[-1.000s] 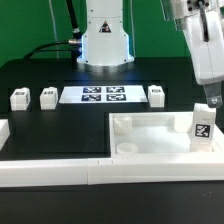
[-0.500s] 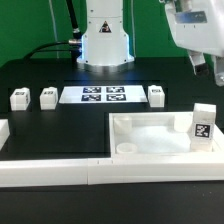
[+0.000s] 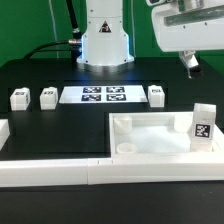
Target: Assemble square table
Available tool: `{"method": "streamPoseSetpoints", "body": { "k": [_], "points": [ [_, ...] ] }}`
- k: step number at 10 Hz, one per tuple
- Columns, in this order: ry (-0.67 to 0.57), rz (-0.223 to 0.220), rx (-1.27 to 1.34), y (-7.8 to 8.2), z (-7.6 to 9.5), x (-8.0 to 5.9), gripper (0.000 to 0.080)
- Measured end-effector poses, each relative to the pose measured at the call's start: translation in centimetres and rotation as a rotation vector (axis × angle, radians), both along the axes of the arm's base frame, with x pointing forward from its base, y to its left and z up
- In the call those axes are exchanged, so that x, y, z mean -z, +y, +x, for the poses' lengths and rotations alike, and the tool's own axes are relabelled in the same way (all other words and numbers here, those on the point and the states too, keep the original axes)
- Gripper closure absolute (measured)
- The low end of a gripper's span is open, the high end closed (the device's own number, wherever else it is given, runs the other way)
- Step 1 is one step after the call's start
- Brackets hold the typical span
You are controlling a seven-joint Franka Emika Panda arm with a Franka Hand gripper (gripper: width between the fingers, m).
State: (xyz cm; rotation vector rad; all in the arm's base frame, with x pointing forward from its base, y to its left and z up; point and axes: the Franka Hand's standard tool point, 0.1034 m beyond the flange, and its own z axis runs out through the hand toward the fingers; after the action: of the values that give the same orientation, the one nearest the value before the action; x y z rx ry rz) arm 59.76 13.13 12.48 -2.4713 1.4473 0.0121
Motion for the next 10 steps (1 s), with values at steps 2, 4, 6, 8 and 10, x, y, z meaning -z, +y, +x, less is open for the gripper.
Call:
{"method": "streamPoseSetpoints", "body": {
  "k": [2, 4, 6, 8, 10],
  "points": [
    [-0.032, -0.038, -0.226, -2.1, -2.8, 1.4, 0.0151],
    [-0.032, -0.058, -0.364, -2.4, -4.7, 2.3, 0.0151],
    [-0.069, -0.076, -0.512, -2.7, -4.6, 2.3, 0.0151],
    [-0.092, -0.087, -0.612, -2.7, -4.6, 2.4, 0.0151],
    [-0.106, -0.120, -0.799, -2.5, -5.5, 3.0, 0.0151]
  ]
}}
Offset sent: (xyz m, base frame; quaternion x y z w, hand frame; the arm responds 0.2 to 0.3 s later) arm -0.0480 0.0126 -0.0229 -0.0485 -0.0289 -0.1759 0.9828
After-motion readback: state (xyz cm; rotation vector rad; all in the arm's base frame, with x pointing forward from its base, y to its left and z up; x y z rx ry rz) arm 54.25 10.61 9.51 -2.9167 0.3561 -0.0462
